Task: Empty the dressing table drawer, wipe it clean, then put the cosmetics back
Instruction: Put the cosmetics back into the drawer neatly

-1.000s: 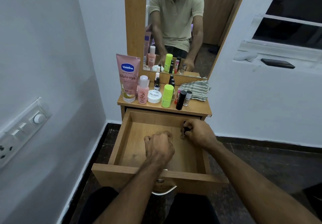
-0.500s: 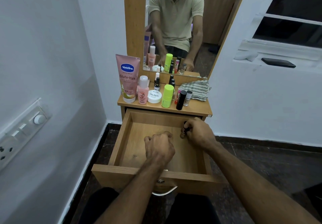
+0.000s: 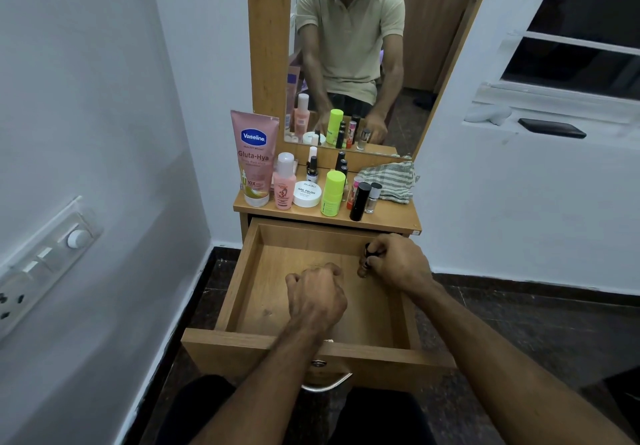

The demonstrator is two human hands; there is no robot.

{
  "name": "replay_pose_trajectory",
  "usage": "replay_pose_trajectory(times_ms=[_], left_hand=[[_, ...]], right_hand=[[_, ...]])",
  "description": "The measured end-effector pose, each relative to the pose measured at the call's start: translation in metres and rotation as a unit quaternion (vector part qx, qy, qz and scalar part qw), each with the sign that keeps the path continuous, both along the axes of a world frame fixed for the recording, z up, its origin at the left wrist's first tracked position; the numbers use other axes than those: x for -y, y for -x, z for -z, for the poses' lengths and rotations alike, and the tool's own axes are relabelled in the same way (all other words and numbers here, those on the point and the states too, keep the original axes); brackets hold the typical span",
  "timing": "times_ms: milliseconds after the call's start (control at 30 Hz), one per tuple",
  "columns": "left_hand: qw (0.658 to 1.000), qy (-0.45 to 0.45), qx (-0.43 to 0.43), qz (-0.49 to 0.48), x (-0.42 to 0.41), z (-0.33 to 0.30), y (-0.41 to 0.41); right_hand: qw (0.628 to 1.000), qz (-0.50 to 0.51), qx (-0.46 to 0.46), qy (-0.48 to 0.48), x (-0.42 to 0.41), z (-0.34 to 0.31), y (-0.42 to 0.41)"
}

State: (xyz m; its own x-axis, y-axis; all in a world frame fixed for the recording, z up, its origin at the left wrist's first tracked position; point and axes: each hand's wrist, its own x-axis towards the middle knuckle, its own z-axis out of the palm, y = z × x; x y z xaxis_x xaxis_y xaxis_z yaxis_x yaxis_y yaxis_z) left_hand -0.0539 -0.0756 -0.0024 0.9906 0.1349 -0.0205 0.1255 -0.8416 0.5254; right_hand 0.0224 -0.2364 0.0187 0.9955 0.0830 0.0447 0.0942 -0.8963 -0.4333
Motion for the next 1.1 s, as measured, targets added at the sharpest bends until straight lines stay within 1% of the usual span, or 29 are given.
replay_pose_trajectory(times_ms=[67,133,167,200,233,333,400,433,533,600,733,933,1000,1100], left_hand=[[1.0,0.0,0.004,0.004,0.0,0.0,0.0],[1.0,-0.001,0.007,0.006,0.0,-0.001,0.001],[1.0,-0.005,0.006,0.005,0.0,-0.002,0.001],[1.0,-0.008,0.005,0.003,0.001,-0.003,0.002],[1.0,-0.011,0.003,0.001,0.001,-0.004,0.002],[1.0,-0.01,-0.006,0.0,0.0,-0.007,0.002],[1.0,-0.007,-0.01,0.0,0.0,-0.007,0.003],[1.0,-0.007,-0.011,0.0,-0.001,-0.008,0.003],[1.0,-0.01,-0.011,0.0,0.0,-0.009,0.003],[1.0,-0.012,-0.011,-0.001,0.001,-0.009,0.003],[1.0,-0.006,-0.014,0.001,0.001,-0.009,0.003],[1.0,-0.008,-0.013,-0.001,0.0,-0.009,0.004],[1.0,-0.011,-0.012,0.0,0.001,-0.008,0.003],[1.0,-0.007,-0.008,-0.005,0.0,-0.007,0.003]], right_hand=[[0.998,0.01,0.054,-0.04,-0.002,-0.016,-0.001],[0.986,0.019,0.145,-0.08,-0.005,-0.035,-0.005],[0.979,0.024,0.183,-0.087,-0.006,-0.044,-0.01],[0.976,0.026,0.2,-0.078,-0.007,-0.051,-0.016],[0.979,0.026,0.192,-0.056,-0.007,-0.057,-0.022],[0.994,-0.004,0.101,0.035,-0.01,-0.066,-0.037],[0.996,-0.025,0.07,0.054,-0.008,-0.064,-0.042],[0.996,-0.028,0.072,0.039,-0.007,-0.063,-0.043],[0.992,-0.015,0.11,-0.057,-0.003,-0.061,-0.043],[0.988,-0.002,0.114,-0.1,0.0,-0.061,-0.042],[0.986,-0.001,0.112,-0.121,0.002,-0.064,-0.042],[0.98,0.075,0.119,-0.138,0.005,-0.068,-0.037],[0.979,0.087,0.101,-0.157,0.008,-0.069,-0.029],[0.987,0.057,0.054,-0.143,0.011,-0.065,-0.013]])
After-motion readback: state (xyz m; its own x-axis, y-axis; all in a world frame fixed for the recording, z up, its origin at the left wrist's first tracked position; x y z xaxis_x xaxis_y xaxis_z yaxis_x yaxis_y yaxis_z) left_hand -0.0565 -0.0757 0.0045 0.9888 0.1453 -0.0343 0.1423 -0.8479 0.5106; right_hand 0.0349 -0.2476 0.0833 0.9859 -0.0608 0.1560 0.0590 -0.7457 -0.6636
